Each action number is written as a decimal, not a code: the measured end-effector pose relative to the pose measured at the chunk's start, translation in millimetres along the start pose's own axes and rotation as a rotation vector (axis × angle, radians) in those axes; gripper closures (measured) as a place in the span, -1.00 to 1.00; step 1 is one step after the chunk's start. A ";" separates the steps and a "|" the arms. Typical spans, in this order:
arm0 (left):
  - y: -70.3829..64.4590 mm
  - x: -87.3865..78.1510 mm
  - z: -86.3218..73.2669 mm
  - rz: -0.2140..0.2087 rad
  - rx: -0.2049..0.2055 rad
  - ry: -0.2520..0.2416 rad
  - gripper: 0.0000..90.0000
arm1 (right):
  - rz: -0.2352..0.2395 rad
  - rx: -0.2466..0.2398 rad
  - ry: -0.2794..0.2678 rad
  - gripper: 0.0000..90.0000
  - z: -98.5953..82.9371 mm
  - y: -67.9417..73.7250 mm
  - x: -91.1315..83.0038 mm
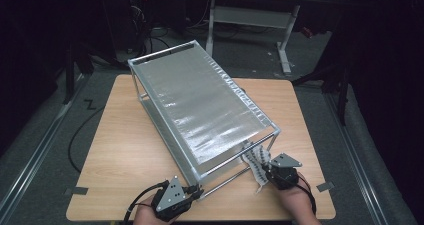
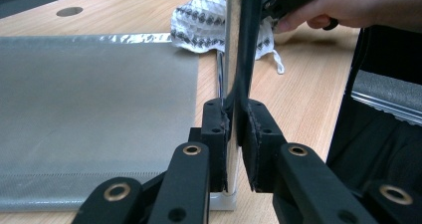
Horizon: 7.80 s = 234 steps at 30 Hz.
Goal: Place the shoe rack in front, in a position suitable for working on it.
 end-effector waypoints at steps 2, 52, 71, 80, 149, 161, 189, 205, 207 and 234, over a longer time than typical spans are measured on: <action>-0.1 0.0 0.0 0.003 0.000 0.000 0.79 | -0.001 0.003 0.008 0.73 -1.5 0.7 2.1; -2.8 -7.0 -3.4 0.050 0.023 0.043 0.76 | -0.058 0.003 -0.301 0.70 64.3 -4.6 -74.9; -3.9 -7.0 -3.1 0.064 0.022 0.048 0.76 | 0.000 -0.035 -0.055 0.71 21.8 0.0 -11.9; -3.0 -6.3 -3.0 0.055 0.037 0.046 0.76 | 0.026 -0.021 0.016 0.71 8.3 -1.2 6.3; 63.4 -27.1 -16.2 0.180 -0.047 0.081 0.76 | -0.047 0.038 -0.145 0.73 20.7 3.4 -61.1; 62.8 -20.2 -11.2 0.164 -0.029 0.092 0.76 | -0.051 0.068 -0.305 0.72 29.1 12.0 -112.9; 63.2 -19.9 -11.7 0.159 -0.023 0.088 0.76 | 0.034 0.041 0.024 0.72 -24.5 29.8 -26.7; 63.8 -19.9 -12.0 0.155 -0.023 0.084 0.76 | -0.007 0.027 -0.175 0.71 9.3 21.0 -72.8; 63.8 -19.8 -12.0 0.153 -0.022 0.084 0.76 | -0.011 0.028 -0.212 0.71 16.4 19.6 -83.0; 63.4 -19.4 -11.8 0.155 -0.021 0.083 0.76 | 0.053 0.048 -0.039 0.72 -16.1 24.7 -39.0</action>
Point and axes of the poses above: each handheld gripper's, and its own axes: x roughly forward along the jaws, z roughly out of its top, y roughly to its left, the point moved 6 cm from there along x, roughly forward along the jaws, and after that the axes turned 4 degrees about y, right-handed, at the moved point
